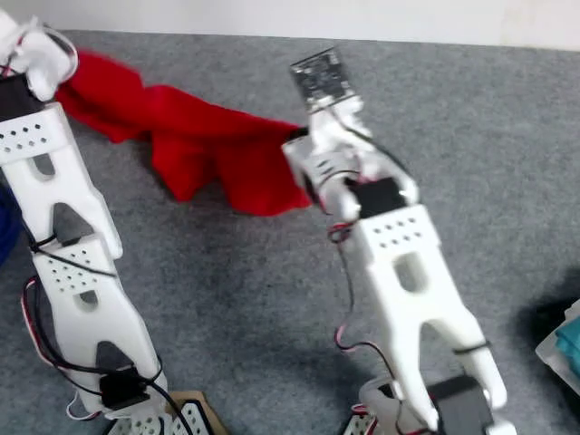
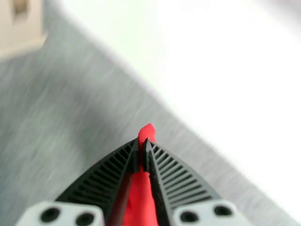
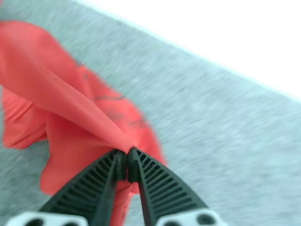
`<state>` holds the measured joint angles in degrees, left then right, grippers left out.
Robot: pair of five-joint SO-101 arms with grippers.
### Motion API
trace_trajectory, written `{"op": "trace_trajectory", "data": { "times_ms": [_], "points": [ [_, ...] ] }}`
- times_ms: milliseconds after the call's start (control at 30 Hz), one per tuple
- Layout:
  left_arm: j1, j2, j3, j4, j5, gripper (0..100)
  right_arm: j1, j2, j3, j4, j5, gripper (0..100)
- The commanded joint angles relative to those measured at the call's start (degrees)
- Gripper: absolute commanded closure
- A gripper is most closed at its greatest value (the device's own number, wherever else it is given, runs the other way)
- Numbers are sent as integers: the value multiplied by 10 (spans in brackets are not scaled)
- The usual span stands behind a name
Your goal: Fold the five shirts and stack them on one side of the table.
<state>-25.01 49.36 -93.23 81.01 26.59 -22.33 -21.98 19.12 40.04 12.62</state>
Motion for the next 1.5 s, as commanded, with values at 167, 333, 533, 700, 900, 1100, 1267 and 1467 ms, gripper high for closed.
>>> {"op": "trace_trajectory", "data": {
  "times_ms": [167, 333, 533, 700, 900, 1100, 1267, 1467],
  "points": [
    [57, -160, -23, -135, 3, 994, 67, -74, -233, 114, 95, 991],
    [75, -232, -23, -135, 3, 994, 74, -75, -356, 163, 132, 991],
    [73, -320, -22, -136, 3, 994, 74, -76, -502, 212, 149, 991],
    [50, -391, -22, -143, 2, 994, 74, -79, -610, 252, 168, 991],
    [-4, -456, -21, -191, 2, 994, 75, -81, -707, 288, 188, 991],
    [-8, -465, -21, -189, 2, 994, 75, -79, -728, 371, 185, 991],
    [-6, -464, -20, -125, 2, 994, 75, -74, -727, 456, 185, 991],
    [33, -415, -5, -25, 0, 994, 74, -65, -603, 504, 185, 991]
  ]
}}
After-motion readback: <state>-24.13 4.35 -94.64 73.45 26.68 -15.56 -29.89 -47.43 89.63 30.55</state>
